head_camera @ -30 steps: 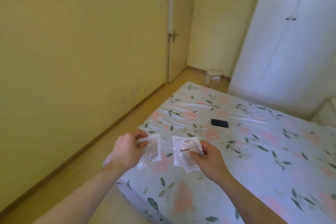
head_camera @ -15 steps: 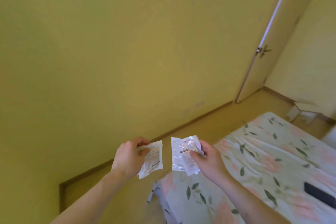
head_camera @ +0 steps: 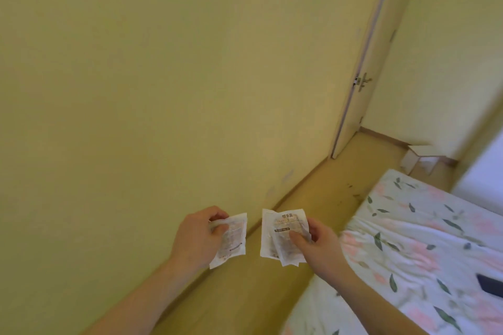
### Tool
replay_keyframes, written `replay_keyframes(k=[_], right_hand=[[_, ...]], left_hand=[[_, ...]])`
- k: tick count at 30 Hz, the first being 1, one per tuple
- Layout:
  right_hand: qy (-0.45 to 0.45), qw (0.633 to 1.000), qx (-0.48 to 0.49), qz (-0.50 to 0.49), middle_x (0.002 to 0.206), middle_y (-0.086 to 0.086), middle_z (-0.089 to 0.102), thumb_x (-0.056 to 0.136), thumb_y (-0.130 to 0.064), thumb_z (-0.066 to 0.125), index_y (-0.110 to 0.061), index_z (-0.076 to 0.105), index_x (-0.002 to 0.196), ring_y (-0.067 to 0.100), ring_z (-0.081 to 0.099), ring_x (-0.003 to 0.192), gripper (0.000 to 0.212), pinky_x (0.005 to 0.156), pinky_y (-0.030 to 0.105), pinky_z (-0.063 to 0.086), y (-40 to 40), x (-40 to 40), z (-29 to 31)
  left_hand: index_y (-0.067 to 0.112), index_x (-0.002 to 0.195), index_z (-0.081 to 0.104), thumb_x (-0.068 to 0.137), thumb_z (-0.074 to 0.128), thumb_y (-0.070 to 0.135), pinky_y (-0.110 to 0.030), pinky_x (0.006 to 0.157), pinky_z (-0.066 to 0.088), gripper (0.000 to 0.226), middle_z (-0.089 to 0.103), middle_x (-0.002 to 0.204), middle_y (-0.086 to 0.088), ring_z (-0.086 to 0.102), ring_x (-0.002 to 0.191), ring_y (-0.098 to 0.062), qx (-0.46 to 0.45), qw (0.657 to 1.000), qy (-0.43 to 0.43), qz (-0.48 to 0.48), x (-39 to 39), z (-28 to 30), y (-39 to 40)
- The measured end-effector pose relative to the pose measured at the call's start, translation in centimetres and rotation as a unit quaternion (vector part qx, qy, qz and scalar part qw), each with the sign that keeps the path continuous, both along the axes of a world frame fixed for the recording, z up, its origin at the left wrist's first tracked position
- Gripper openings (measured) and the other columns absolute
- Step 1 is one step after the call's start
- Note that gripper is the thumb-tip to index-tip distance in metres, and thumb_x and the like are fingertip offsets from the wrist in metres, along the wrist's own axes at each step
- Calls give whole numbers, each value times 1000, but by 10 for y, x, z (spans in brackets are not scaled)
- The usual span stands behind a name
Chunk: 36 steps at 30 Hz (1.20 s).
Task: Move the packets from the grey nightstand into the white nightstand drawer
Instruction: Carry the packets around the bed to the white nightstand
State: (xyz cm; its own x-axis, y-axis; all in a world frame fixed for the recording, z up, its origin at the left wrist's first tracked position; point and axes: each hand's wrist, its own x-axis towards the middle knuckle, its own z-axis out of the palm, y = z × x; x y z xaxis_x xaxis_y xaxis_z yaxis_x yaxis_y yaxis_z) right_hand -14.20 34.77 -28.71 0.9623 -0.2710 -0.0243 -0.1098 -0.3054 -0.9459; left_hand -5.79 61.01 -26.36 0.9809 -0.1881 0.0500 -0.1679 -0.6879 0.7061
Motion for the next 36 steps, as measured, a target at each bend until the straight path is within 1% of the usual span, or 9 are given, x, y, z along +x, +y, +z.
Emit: replay_keyframes(k=[3,8,13,17,22,25,28,33,36], right_hand=[[-15,999,14,-41,104,-15,77,95,-15,68,-32,72,113,5,73,96,25,86,37,62,-19,40,8],[-46,993,4,-109,101,-13,77,95,-18,68,-32,72,110,7,74,91,21,81,40,63,-67,117,13],[-75,981,6,-176,96,-16,77,96,-20,67,-32,71,106,5,74,86,16,71,28,63,-125,193,22],[-82,972,-6,-220,98,-18,77,97,-24,68,-34,71,108,4,73,89,15,75,31,63,-177,239,36],[-84,951,-42,-294,94,-20,76,96,-28,68,-34,71,105,-1,71,85,11,69,21,58,-242,275,54],[-77,941,-49,-326,96,-17,77,96,-27,69,-33,72,107,1,72,81,13,60,15,53,-283,293,60],[-65,931,-54,-355,98,-18,77,95,-27,69,-34,72,107,1,72,87,14,65,19,56,-322,315,60],[-55,912,-56,-402,97,-20,75,96,-23,68,-34,71,106,-3,70,83,15,62,14,54,-371,366,54],[-46,898,-53,-434,97,-18,76,96,-22,68,-31,71,109,3,71,84,16,66,21,59,-398,386,52]], left_hand=[[37,91,70,92,68,19,-20,72,48,17,69,89,25,62,87,2,-8,999,-11,-53,61,9,-27],[36,91,71,91,68,20,-14,69,44,16,69,87,25,62,85,4,-11,991,-39,-128,161,23,-93],[35,93,72,91,69,21,-12,68,42,15,69,86,24,63,83,2,-13,981,-58,-186,258,44,-176],[35,92,72,90,68,20,-14,68,43,16,70,85,23,63,82,0,-27,971,-71,-226,324,63,-243],[34,90,73,90,68,18,-17,63,44,17,71,83,20,63,78,-3,-49,955,-75,-283,386,77,-326],[36,88,73,89,69,17,-15,60,43,19,71,81,19,63,75,-1,-65,943,-73,-319,421,77,-378],[36,89,74,89,69,17,-14,57,41,19,71,83,19,63,74,1,-76,933,-57,-348,455,66,-424],[35,92,73,89,70,19,-15,62,44,17,72,89,21,65,80,1,-86,917,-38,-388,524,45,-494],[35,94,74,89,71,19,-12,61,44,17,72,89,22,65,81,4,-93,905,-28,-413,560,42,-540]])
